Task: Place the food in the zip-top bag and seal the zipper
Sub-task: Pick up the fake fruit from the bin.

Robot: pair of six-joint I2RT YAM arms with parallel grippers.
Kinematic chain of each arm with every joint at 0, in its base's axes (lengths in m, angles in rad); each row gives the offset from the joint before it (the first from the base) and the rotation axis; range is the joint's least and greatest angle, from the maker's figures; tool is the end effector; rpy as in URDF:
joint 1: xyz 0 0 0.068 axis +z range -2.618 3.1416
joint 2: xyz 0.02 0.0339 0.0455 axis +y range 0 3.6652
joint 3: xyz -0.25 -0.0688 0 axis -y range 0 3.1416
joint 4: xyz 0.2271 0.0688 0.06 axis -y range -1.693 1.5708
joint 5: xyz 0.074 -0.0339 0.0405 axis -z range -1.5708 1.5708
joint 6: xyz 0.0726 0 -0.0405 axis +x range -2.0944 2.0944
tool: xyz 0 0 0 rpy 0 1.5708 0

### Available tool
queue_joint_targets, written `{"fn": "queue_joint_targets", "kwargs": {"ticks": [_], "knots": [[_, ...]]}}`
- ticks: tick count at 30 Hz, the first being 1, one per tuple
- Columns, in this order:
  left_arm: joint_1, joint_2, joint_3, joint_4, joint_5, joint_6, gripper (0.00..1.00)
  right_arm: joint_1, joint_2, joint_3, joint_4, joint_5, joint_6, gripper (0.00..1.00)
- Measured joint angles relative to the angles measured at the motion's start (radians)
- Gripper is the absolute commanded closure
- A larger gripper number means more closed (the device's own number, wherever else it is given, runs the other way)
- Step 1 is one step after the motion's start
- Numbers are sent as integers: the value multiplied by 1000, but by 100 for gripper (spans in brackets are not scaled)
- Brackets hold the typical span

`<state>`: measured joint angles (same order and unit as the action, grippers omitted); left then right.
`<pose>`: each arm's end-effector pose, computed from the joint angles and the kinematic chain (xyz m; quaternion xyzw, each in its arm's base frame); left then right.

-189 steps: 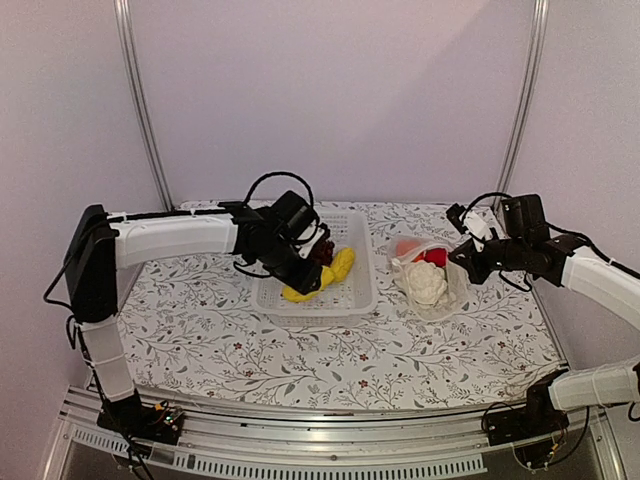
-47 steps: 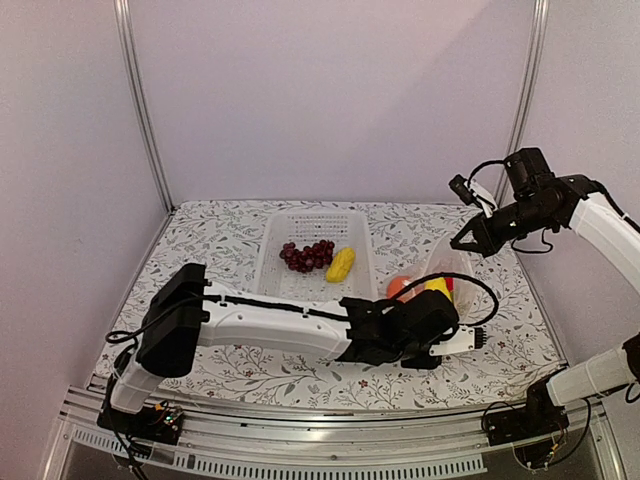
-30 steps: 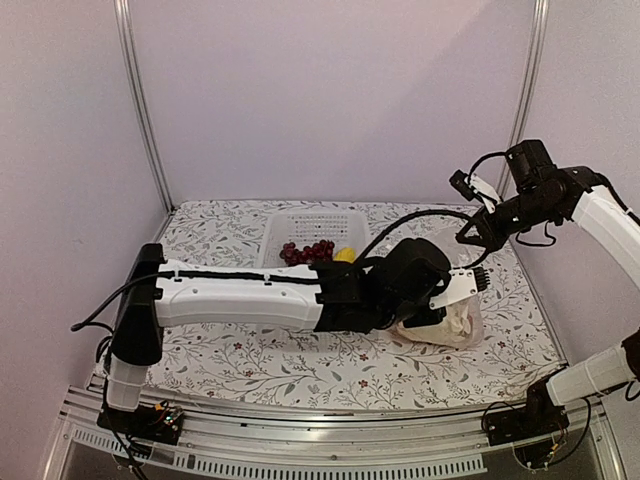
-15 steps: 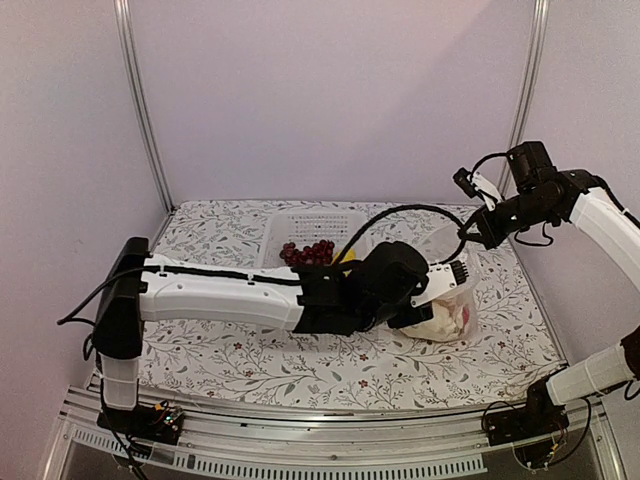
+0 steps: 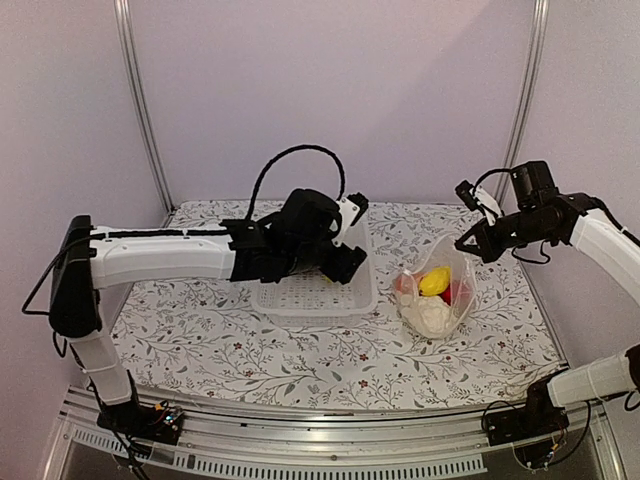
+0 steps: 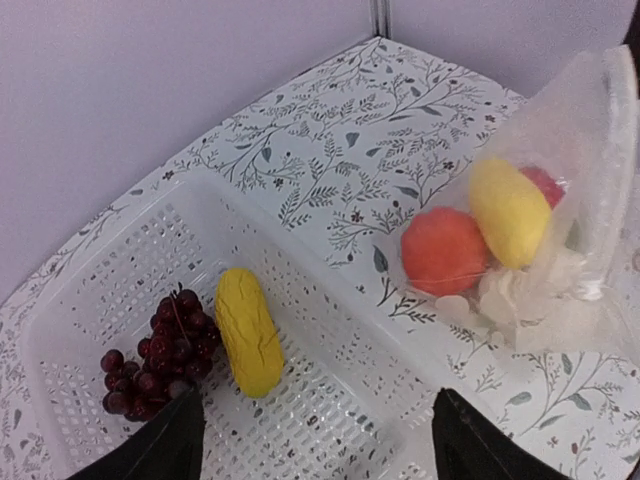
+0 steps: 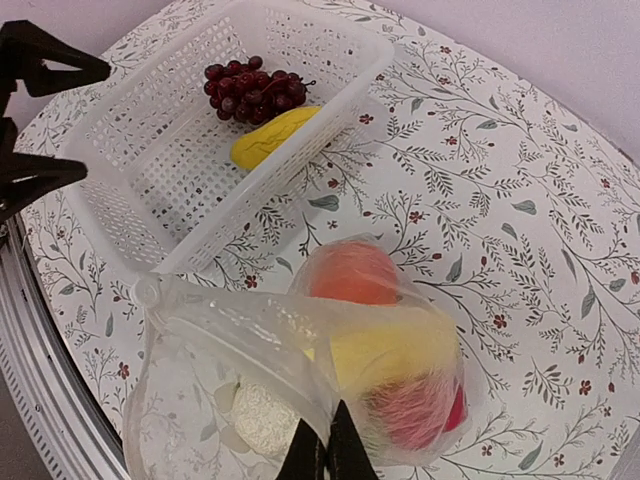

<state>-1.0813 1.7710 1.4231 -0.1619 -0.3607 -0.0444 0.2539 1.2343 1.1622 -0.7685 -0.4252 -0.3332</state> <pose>0.2236 -0.3653 0.2682 0.3417 0.7820 -0.1347 0.5035 0.2458 0.0947 0.2886 -0.3363 0.8522 0.1831 0.3565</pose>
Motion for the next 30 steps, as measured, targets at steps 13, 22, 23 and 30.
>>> {"fn": "queue_joint_targets", "kwargs": {"ticks": [13,22,23,30], "knots": [[255,250,89,-159,265,-211,30,0,-100,-174,114,-113,-11,100],[264,434,303,-221,296,-213,31,0,-100,-98,71,-110,-8,100],[264,450,320,-226,292,-214,32,0,-100,-81,63,-109,-8,100],[283,512,352,-248,279,-225,40,0,-100,-21,16,-110,-8,100]]}}
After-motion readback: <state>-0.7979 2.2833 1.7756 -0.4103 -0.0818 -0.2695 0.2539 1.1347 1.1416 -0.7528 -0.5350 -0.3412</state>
